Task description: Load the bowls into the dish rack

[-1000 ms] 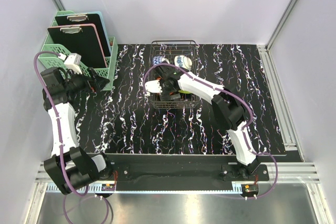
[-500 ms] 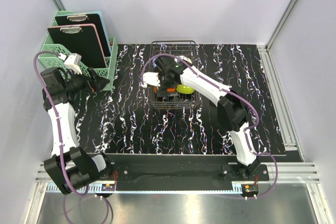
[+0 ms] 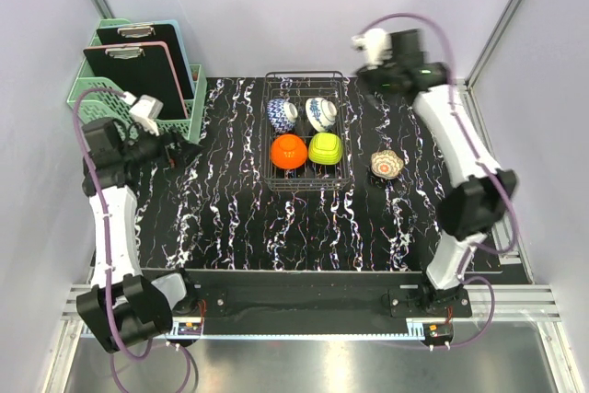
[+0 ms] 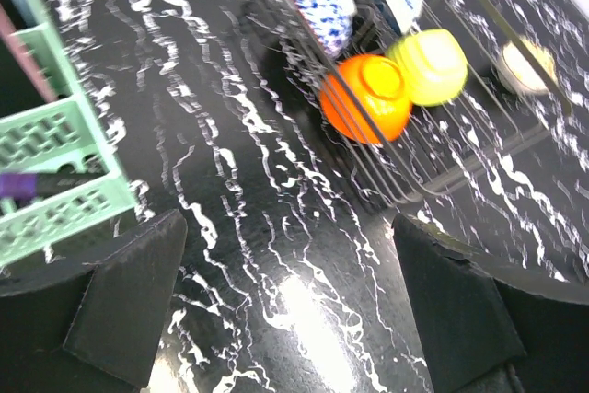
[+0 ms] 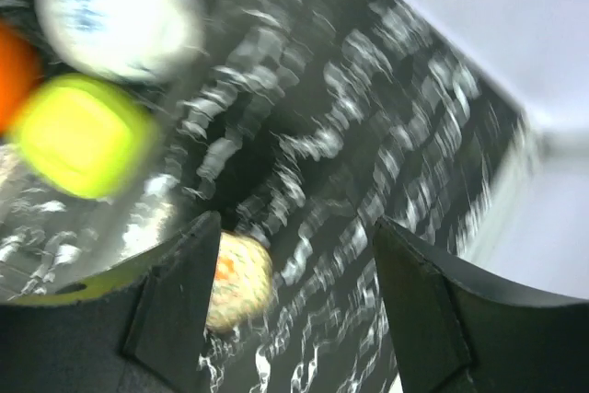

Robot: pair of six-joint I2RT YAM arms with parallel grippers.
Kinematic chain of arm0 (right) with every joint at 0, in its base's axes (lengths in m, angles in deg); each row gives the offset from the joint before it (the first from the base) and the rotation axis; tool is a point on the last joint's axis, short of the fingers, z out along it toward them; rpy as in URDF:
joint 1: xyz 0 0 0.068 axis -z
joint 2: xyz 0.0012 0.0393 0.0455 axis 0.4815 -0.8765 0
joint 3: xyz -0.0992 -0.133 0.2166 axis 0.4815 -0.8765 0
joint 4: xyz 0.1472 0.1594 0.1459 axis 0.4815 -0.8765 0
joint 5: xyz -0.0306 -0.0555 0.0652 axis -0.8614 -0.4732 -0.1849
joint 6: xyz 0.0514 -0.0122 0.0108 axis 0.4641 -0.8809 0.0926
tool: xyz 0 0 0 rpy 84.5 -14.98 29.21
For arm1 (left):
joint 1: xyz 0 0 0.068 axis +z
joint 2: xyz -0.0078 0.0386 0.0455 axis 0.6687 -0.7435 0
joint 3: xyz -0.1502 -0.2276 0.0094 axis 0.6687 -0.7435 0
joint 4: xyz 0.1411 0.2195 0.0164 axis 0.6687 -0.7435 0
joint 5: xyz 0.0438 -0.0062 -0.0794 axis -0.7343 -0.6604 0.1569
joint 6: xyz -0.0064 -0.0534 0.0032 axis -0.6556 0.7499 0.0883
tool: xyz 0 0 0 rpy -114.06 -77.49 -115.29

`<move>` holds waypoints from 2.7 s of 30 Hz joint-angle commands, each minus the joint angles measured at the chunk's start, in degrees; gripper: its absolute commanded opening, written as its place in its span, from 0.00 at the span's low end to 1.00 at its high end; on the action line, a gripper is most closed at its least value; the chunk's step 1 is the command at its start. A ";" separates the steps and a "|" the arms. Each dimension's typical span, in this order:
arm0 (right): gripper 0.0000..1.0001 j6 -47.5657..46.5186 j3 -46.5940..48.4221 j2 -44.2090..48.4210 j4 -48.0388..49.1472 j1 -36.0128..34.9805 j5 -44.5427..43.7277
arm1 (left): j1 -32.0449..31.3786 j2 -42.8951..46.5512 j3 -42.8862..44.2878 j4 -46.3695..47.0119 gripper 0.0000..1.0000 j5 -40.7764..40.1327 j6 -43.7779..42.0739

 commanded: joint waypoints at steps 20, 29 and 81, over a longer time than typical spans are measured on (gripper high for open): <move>0.67 13.00 -23.95 -6.26 0.32 17.52 13.76 | -22.68 1.92 1.68 -0.67 0.99 -15.86 -5.98; 0.65 12.30 -27.02 -7.93 -0.13 17.60 13.15 | -23.91 1.66 2.38 -1.28 0.99 -16.57 -6.24; 0.00 11.59 -3.13 6.40 -7.94 -9.11 -4.16 | -46.94 -29.89 33.67 0.65 0.99 -12.87 14.24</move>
